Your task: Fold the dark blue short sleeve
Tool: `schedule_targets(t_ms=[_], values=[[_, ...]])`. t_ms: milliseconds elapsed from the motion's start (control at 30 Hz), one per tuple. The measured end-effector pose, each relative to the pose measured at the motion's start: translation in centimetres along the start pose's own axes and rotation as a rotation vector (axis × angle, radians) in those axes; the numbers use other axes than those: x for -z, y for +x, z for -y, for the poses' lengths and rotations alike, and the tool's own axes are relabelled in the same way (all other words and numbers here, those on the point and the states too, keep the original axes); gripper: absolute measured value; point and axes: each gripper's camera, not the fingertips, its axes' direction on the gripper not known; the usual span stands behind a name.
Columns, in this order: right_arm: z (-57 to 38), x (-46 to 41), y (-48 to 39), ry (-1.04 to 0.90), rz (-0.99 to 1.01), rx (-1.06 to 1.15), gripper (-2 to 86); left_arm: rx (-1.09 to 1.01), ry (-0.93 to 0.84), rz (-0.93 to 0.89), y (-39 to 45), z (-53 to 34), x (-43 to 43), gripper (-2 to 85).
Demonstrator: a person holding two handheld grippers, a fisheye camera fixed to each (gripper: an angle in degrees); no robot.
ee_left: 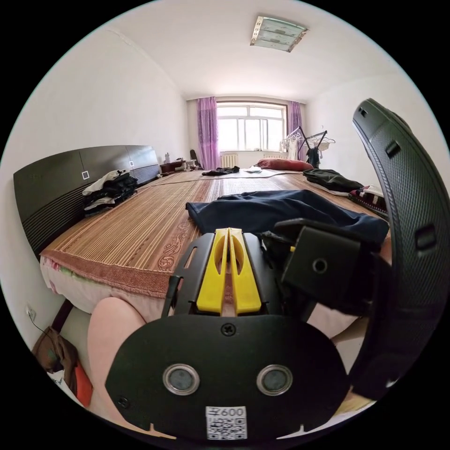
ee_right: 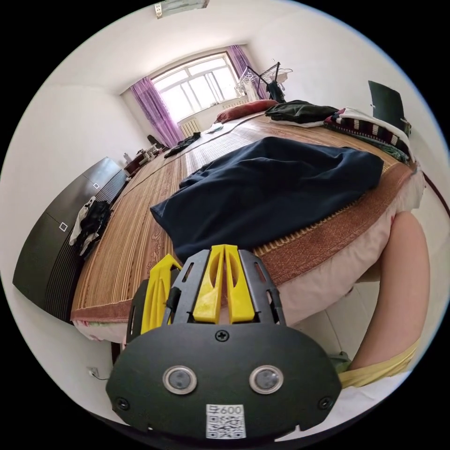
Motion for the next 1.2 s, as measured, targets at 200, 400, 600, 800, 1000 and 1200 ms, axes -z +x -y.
schedule_targets(t_ms=[200,400,600,800,1000,1200], values=[[-0.3,0.4,-1.1,-0.028,-0.014,0.023,-0.8,0.017,-0.020,0.009,-1.7,-1.2,0.2,0.1],[0.6,1.4,-2.3,-0.025,-0.038,0.069,-0.8,0.065,-0.012,0.007,-3.1,-1.3,0.3,0.0],[1.0,2.7,-0.8,-0.009,-0.054,0.046,-0.8,0.052,-0.004,-0.023,-2.7,-1.9,0.6,0.0],[0.5,2.6,1.0,-0.027,-0.075,0.022,-0.8,0.033,-0.027,-0.047,-2.5,-3.3,0.4,0.0],[-0.2,2.8,1.1,-0.032,-0.080,0.035,-0.8,0.047,-0.033,-0.049,-3.3,-4.4,0.5,0.0],[-1.1,2.7,0.7,-0.035,-0.079,0.054,-0.8,0.063,-0.033,-0.042,-4.5,-5.5,0.6,0.0]])
